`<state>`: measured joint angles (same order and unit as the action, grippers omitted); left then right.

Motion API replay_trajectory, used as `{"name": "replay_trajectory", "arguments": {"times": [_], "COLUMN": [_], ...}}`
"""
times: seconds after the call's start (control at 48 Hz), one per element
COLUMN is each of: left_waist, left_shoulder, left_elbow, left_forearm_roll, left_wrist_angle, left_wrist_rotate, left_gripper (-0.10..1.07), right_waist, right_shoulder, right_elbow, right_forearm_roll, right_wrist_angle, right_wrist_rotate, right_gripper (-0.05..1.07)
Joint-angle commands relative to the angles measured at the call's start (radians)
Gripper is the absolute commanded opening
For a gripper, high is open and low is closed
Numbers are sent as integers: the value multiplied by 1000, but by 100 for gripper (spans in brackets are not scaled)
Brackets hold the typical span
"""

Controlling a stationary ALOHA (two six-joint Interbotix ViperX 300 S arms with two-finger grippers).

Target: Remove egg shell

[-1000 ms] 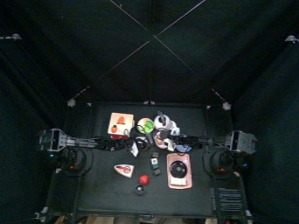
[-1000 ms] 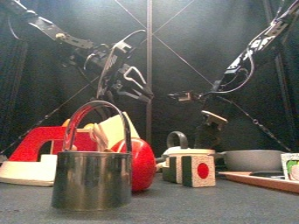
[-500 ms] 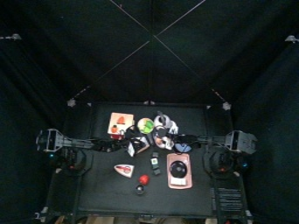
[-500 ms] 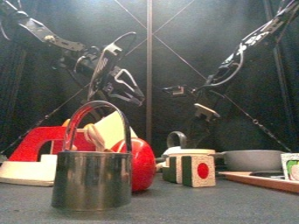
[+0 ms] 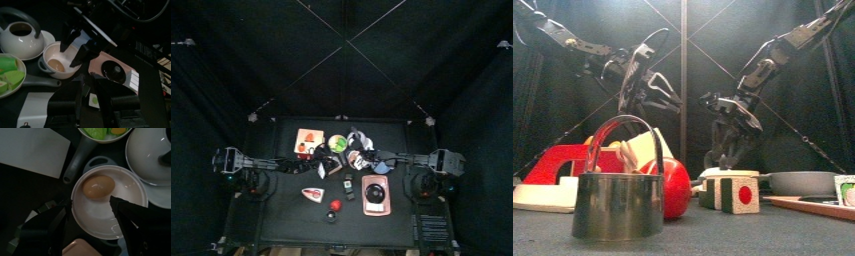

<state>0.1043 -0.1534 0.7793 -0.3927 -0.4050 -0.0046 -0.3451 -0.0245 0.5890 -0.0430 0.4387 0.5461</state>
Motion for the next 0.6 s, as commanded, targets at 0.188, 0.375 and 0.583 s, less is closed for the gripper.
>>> {"name": "replay_trajectory", "arguments": {"times": [0.188, 0.375, 0.583], "left_waist": [0, -5, -9], "left_shoulder": [-28, -32, -32], "left_elbow": [9, 15, 26], "left_forearm_roll": [26, 26, 26], "left_wrist_angle": [-83, -83, -83], "left_wrist_rotate": [0, 2, 0], "left_gripper": [63, 63, 63], "right_waist": [-25, -25, -25], "right_shoulder": [0, 67, 115], "right_elbow": [-17, -43, -64], "right_forearm_roll": [-57, -147, -210], "right_wrist_angle": [-2, 0, 21], "right_wrist_rotate": [183, 299, 371], "right_gripper": [94, 94, 94]}}
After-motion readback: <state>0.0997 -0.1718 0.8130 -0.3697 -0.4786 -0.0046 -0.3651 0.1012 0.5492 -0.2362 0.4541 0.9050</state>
